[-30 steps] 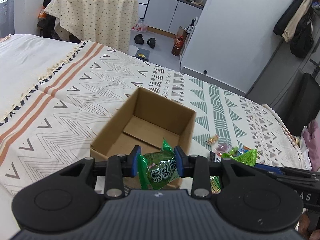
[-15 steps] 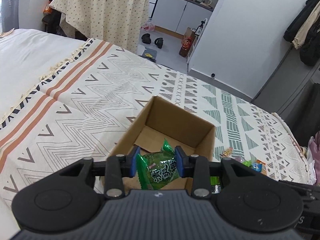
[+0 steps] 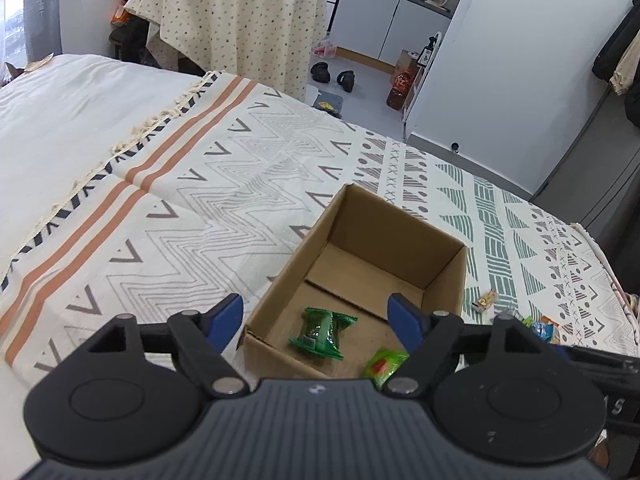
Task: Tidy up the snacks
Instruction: 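Carry both green packets over the box and open both tools to drop them, then move both tools back toward the snack pile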
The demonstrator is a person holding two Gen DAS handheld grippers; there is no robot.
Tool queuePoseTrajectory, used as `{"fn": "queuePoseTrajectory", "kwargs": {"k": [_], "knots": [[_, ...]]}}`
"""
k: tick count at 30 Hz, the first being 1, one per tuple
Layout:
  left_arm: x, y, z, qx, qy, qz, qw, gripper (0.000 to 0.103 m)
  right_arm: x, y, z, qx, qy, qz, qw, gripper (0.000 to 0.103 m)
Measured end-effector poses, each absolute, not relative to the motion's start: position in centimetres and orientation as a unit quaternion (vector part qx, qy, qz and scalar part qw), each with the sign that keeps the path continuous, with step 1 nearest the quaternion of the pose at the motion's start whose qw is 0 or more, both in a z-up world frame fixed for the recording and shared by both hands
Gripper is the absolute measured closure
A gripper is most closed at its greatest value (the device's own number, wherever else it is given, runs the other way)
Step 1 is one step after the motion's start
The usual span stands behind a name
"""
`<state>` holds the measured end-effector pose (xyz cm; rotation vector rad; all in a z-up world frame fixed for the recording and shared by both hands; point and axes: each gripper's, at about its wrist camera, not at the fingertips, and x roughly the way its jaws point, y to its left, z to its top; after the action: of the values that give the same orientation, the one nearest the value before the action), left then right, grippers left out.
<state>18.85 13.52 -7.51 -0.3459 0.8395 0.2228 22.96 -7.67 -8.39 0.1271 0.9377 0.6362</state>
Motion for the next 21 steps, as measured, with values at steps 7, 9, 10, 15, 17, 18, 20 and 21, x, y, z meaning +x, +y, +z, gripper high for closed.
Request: {"fn": "queuePoseTrajectory", "kwargs": {"k": [7,9,10,15,17,18,20,21], "knots": [[17.5,12.2,-7.0,-0.156,0.406,0.106,0.894,0.012,21.4,-10.0,-7.4,0.039,0.429,0.276,0.859,0.014],[17.0,11.7,-6.8,-0.159,0.401,0.094,0.897,0.005,21.0,-10.7,-7.3,0.034,0.43,0.268,0.861,0.013],[16.8,11.5,-6.7,-0.161,0.397,0.091,0.899,0.003,20.8,-11.1,-7.2,0.033,0.43,0.267,0.862,0.012],[16.1,10.1,-6.2,-0.157,0.394,0.086,0.901,0.0,19.8,-12.9,-6.8,0.033,0.423,0.258,0.868,0.005],[15.8,9.5,-6.0,-0.152,0.394,0.082,0.903,0.0,19.3,-13.7,-6.6,0.033,0.419,0.253,0.871,0.004],[15.6,9.2,-5.9,-0.148,0.394,0.081,0.904,0.0,19.1,-14.1,-6.6,0.035,0.418,0.25,0.872,0.003],[15.3,8.6,-5.6,-0.142,0.392,0.078,0.906,0.0,18.8,-14.8,-6.6,0.038,0.416,0.242,0.875,0.0],[15.1,8.3,-5.5,-0.139,0.392,0.078,0.906,0.0,18.6,-15.1,-6.6,0.04,0.413,0.238,0.878,0.0]]}}
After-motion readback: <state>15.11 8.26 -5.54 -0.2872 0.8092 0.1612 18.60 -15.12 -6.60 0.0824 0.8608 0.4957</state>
